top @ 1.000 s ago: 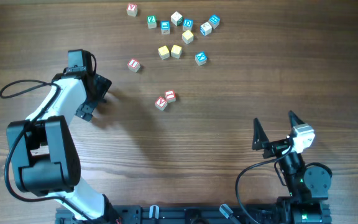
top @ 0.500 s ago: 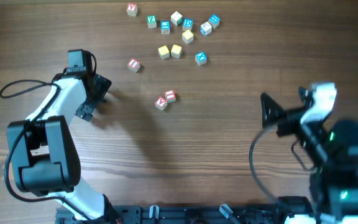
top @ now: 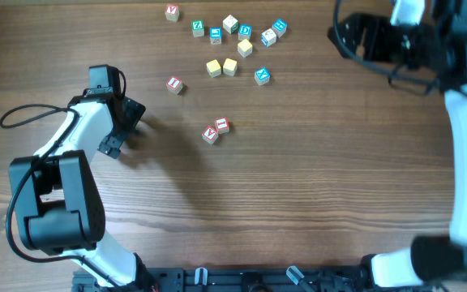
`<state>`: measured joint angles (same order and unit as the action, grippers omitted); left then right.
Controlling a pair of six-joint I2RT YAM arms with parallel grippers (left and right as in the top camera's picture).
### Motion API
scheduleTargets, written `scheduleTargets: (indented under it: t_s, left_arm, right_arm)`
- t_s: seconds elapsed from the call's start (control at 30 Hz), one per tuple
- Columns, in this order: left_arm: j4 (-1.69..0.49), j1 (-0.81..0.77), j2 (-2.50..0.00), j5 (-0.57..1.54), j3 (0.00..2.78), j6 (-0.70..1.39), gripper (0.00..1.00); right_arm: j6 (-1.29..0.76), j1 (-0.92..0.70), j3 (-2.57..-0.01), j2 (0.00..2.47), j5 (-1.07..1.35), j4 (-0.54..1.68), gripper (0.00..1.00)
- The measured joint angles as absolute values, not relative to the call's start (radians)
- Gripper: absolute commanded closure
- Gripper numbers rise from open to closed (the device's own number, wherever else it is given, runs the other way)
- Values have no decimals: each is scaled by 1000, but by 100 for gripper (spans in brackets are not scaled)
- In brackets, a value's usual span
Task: Form a circle
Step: 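Swing the right arm forward over the block cluster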
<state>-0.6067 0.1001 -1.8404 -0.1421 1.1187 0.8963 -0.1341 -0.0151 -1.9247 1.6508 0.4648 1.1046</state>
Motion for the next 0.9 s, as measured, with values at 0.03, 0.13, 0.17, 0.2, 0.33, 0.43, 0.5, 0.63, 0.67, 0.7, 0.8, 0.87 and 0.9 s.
scheduleTargets:
  t_s: [0.03,0.13,0.17,0.2,0.33,0.43,0.5,0.63,0.67,0.7,0.8,0.87,0.9]
  left_arm:
    - [-607,100,-1840,-142,1119,896,0]
    - [-607,100,-1840,-142,1119,896,0]
    - [-606,100,-1840,-142,1119,896,0]
    - [-607,100,-1840,-142,1119,896,0]
    - [-606,100,-1840,-142,1119,896,0]
    - [-606,100,-1840,-142,1119,896,0]
    - [-607,100,-1840,-142,1119,896,0]
    - [-607,100,-1840,-142,1119,896,0]
    - [-607,100,-1840,-142,1119,897,0]
    - [-607,100,-1840,-142,1119,896,0]
    - [-607,100,-1840,-142,1119,896,0]
    - [-607,100,-1840,-142,1119,897,0]
    - [-607,100,-1840,-142,1119,896,0]
  right_arm:
    - [-134,-25,-1957,1689,468,1113,0]
    - [-134,-66,-1982,1781,471,1106,0]
    - [-134,-82,-1982,1809,468,1097,0]
    - [-134,-106,-1982,1847,458,1068,0]
    - [-134,-182,-1982,1950,405,986,2]
    - [-136,-245,-1982,2019,373,934,23]
    - [-133,-292,-1982,2064,327,925,35]
    - [-133,-360,-1982,2127,211,923,46]
    - [-134,-371,-1982,2141,182,921,48]
    - [-134,-381,-1982,2157,159,921,48]
    - [-109,-397,-1982,2210,107,905,48]
    - [-101,-397,-1982,2234,94,900,44]
    - [-96,-397,-1982,2243,88,892,43]
